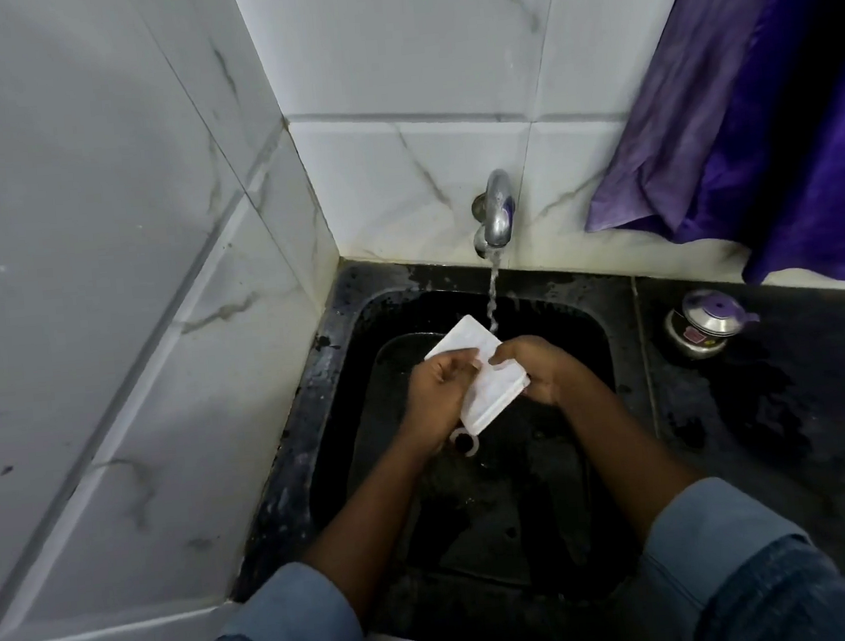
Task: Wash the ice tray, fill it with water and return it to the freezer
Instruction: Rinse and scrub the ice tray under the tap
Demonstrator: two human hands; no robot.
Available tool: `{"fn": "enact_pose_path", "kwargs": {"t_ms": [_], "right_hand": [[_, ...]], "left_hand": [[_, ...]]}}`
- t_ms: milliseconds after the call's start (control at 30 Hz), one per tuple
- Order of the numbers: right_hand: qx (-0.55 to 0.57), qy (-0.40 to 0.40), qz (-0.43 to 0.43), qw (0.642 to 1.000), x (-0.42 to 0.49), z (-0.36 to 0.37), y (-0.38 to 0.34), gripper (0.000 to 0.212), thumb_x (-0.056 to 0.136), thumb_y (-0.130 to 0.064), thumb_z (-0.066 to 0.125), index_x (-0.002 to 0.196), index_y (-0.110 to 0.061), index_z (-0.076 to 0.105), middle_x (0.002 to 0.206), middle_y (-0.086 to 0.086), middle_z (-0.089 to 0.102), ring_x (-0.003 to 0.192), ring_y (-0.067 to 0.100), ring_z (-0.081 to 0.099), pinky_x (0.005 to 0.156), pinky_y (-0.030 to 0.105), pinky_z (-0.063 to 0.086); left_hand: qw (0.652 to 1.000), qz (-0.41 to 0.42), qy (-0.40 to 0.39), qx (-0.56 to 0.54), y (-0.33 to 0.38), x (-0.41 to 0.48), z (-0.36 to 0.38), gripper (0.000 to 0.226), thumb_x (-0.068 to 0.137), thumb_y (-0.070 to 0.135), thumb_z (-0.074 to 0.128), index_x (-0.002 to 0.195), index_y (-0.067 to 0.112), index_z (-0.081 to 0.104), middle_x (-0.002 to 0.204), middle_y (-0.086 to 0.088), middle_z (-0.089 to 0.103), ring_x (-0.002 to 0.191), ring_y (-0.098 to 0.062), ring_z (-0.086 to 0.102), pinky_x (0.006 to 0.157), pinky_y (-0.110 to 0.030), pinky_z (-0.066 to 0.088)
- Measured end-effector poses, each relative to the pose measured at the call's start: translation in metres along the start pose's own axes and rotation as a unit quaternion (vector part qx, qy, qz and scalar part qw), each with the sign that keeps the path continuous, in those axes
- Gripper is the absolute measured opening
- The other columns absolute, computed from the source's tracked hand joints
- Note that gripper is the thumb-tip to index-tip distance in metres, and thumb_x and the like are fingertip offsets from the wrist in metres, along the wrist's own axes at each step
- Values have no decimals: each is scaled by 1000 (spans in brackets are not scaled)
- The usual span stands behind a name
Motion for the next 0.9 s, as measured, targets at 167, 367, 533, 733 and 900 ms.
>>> {"fn": "enact_pose_path", "kwargs": {"t_ms": [167,367,533,733,900], "right_hand": [[-114,6,-54,992,-7,-25,-28,18,93,2,63,104,-8,73,102,17,76,89,32,72,85,45,58],[-147,-85,-69,983,-16,-31,-44,26,97,-8,68,121,-14,75,110,11,79,96,28,76,78,37,62],[-233,57,-164,957,-9,-69,-71,12,87,-22,83,94,-13,81,79,5,74,73,18,59,63,28,41],[29,128,-167,977,-3,-90,-41,22,97,-23,73,114,-7,73,114,15,76,98,31,75,85,48,62],[50,145,-154,976,-2,-71,-30,24,103,-27,65,121,-12,70,110,3,71,97,14,70,67,31,59]], "left_hand": [[991,-63,101,54,-11,40,-48,44,102,15,68,145,10,58,131,-1,63,118,-22,63,96,-34,53],[987,-133,82,23,-27,64,-64,45,106,28,62,145,6,58,133,-13,68,111,-29,70,96,-44,59],[981,-173,0,-82,-29,60,-44,27,110,25,57,125,6,67,115,-12,77,102,-29,73,86,-47,61],[966,-166,31,-195,-23,53,-36,25,111,20,52,132,8,62,118,-10,76,104,-28,73,84,-47,62],[971,-160,48,-171,-26,49,-55,37,109,25,58,137,1,61,129,-19,73,117,-37,71,88,-49,62]]}}
Point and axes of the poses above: each hand's wrist, its own x-axis towards the middle knuckle, its own z-axis out of the palm, y = z × x, the point moved 10 cm from there along x, towards the middle knuckle
